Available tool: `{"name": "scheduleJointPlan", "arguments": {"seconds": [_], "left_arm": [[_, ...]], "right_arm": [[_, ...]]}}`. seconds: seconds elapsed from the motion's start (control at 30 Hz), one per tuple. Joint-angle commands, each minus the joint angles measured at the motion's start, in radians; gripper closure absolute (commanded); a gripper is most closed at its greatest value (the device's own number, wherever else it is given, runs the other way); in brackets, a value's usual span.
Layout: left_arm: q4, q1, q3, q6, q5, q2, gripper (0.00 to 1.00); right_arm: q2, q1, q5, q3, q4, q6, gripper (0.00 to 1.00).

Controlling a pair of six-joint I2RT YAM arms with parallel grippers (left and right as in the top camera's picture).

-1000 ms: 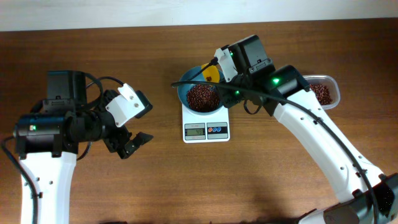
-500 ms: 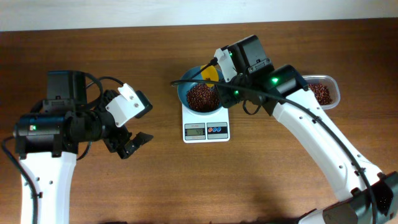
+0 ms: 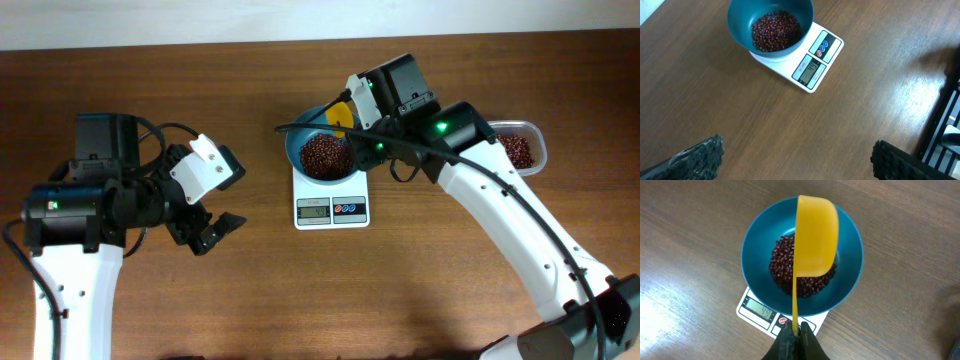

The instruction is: Scoop item into bowl and weigh 50g on scale

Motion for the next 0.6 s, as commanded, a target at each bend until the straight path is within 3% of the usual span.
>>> {"name": "scheduleJointPlan", "arguments": {"seconds": [0.0,0.57], "left_arm": [[-0.001,0.005,0.007,0.012,0.018,-0.002,0.01],[-0.001,0.005,0.007,0.012,0.018,-0.002,0.01]], "right_arm": [[0.003,-0.002,-0.047,0.02,0.007,0.009,0.96],[0.005,-0.006,-0.064,0.025,-0.015,0.009,0.96]]}}
